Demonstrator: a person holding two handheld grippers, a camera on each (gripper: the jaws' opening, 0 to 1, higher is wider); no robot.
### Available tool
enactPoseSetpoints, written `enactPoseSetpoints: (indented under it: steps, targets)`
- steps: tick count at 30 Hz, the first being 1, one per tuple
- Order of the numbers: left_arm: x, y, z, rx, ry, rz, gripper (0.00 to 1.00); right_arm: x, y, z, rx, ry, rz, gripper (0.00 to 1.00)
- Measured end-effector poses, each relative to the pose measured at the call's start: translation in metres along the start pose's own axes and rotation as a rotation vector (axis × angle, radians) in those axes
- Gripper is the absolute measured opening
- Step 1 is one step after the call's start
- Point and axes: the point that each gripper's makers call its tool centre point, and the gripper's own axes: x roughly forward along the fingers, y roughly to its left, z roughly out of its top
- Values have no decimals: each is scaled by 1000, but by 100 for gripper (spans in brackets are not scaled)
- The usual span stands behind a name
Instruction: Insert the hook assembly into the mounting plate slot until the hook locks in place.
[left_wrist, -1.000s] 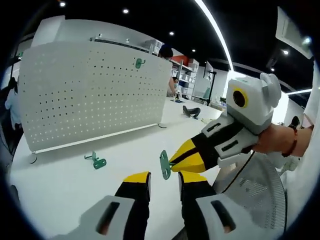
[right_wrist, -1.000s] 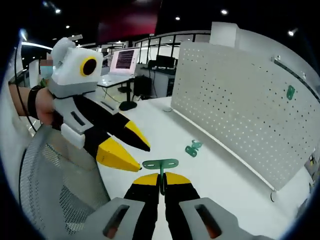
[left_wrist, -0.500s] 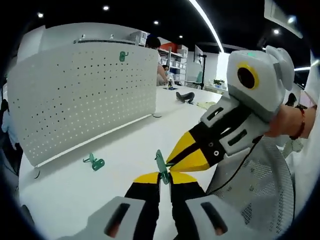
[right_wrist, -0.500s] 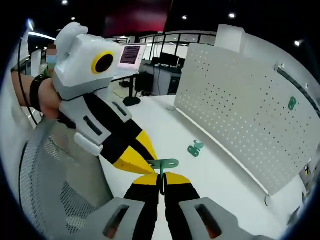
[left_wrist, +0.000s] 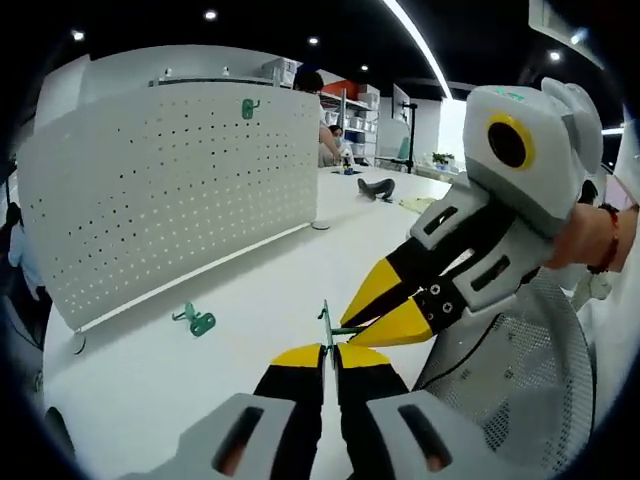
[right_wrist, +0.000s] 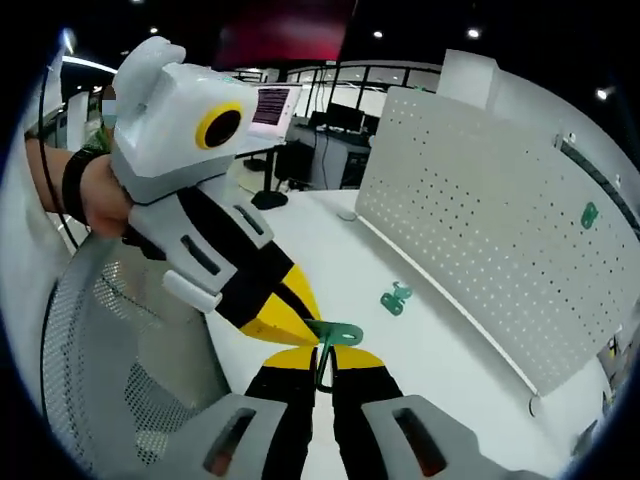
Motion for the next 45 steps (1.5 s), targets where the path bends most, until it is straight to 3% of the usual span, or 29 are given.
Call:
enactPoseSetpoints:
  steps: [10,13,16,21,23,25,32,34,36,45]
  targets:
    - [-2,6,2,-52,-33,16,4,-4,-8,5,79,-56,-16,8]
    - [-3,10,4,-63,-46,27,4,-5,-12,9,164,-97,-30,10]
    - [-5,14,5,-72,-61,38,4,-7,-15,10,186,-120,-36,11]
    - [-11,19,14,-104,-121,52,4,-7,-14,10,284,-151,-25,12]
    - [-13,19,19,-107,-148,55,4,-8,-9,16,355,-200,23,13]
    - [-15,20,21,-105,-161,59,4,-9,-12,21,396,-243,12,14]
    - [-21,19,33,-98,-242,58,4,-11,-15,24,491,-287,37,12]
    - [-23,20,37,-95,-263,60,4,-15,-14,33,571,-351,64,11]
    - [-23,20,38,-92,-269,64,4,-17,-16,38,608,-391,75,11]
    - [-26,19,47,-65,-319,63,4,-19,-20,41,736,-450,87,3]
